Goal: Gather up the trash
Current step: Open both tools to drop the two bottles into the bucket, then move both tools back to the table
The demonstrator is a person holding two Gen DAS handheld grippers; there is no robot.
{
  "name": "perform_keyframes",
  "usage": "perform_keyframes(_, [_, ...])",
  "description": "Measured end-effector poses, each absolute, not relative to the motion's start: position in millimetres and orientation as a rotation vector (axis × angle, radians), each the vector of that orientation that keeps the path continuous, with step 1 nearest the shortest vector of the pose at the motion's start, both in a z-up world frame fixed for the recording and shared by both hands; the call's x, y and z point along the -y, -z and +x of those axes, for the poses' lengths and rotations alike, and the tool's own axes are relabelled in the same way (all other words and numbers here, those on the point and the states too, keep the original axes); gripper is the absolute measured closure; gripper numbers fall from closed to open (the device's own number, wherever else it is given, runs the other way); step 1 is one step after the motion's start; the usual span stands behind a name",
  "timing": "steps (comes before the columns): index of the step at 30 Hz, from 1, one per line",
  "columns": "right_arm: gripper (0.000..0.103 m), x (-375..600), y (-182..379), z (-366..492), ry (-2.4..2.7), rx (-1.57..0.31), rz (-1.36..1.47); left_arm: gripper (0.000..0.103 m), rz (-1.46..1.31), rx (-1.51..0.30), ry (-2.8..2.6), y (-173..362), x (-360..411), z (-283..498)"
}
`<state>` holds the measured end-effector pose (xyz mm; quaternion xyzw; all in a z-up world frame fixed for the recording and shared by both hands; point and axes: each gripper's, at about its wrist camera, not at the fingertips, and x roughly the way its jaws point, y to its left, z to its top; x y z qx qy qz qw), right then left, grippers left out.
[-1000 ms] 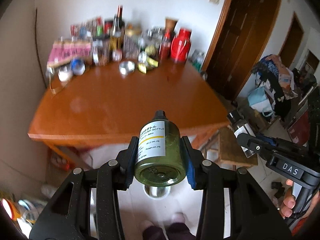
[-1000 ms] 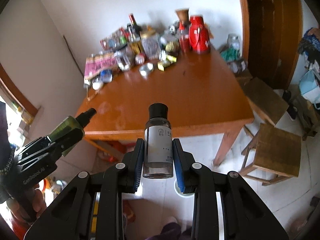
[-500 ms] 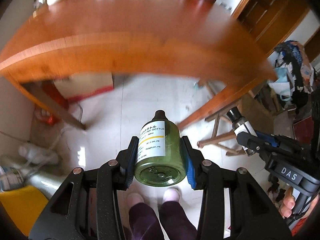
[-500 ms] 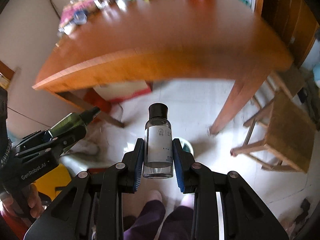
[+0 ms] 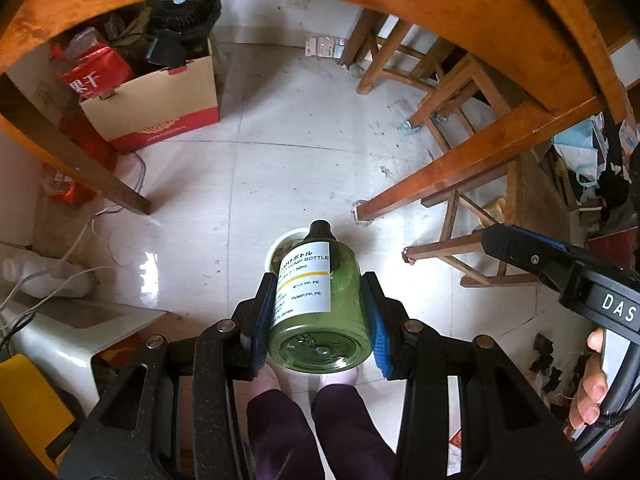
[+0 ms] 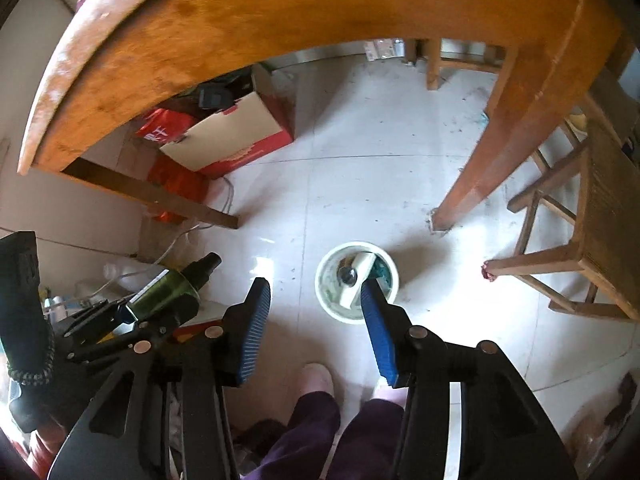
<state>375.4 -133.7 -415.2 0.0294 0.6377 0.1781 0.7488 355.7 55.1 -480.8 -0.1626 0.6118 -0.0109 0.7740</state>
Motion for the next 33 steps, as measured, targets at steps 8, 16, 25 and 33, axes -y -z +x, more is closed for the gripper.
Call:
perform_keyframes(8, [0.059,147.3,409.1,377.7,-0.34,-1.376,0.038,0.057,-0.333,-1.395,0.072,496.1,-27.8,378.6])
perform_keyframes(16, [0.059,149.5,386.9,376.4,-0.348,-1.345,0.033,0.046,-0.292,-1.386,0.033,472.6,-22.3,377.0])
perform_keyframes(25, [0.059,153.7,310.2,366.9,-0.386,-1.262,0.032,0.046,-0.256,-1.287,-0.005,377.1,-25.1,364.2])
perform_keyframes(33, [0.059,160.6,213.2,348.8,-0.445,-1.124,-0.002,0.046,-0.254,-1.105,-0.053,251.4,-14.1,351.2])
